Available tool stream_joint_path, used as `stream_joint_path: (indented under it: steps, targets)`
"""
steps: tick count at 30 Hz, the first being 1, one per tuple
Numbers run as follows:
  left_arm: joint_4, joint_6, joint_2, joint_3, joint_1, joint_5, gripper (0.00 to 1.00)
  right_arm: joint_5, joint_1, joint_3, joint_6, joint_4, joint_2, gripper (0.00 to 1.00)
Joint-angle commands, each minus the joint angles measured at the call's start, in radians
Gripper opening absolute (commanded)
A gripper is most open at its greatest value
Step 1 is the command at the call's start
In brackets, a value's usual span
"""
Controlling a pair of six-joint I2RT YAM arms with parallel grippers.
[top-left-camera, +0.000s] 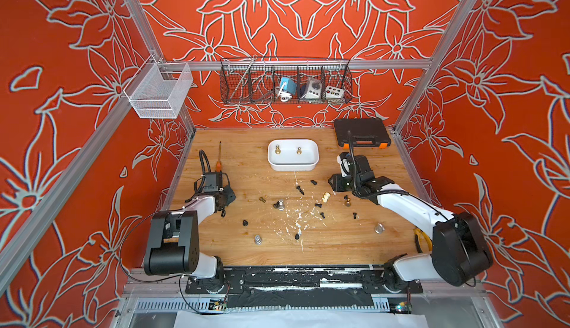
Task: Put the chess pieces into the storage box
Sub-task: Pick up the chess piece at the center of the board.
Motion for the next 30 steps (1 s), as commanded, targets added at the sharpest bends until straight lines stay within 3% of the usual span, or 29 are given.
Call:
stream_joint_path:
  steps: [1, 11, 30]
  targets:
    - [-0.106, -0.003, 0.017, -0.016, -0.016, 0.0, 0.39, -0.014, 0.004, 0.02, -0.004, -0.01, 0.001, 0.49]
    - [-0.193, -0.001, -0.075, 0.003, -0.029, -0.006, 0.47, -0.025, 0.004, 0.004, -0.019, -0.007, -0.009, 0.49]
    - [-0.195, -0.067, -0.108, -0.046, -0.103, -0.008, 0.47, -0.031, 0.004, -0.037, -0.026, 0.005, -0.03, 0.49]
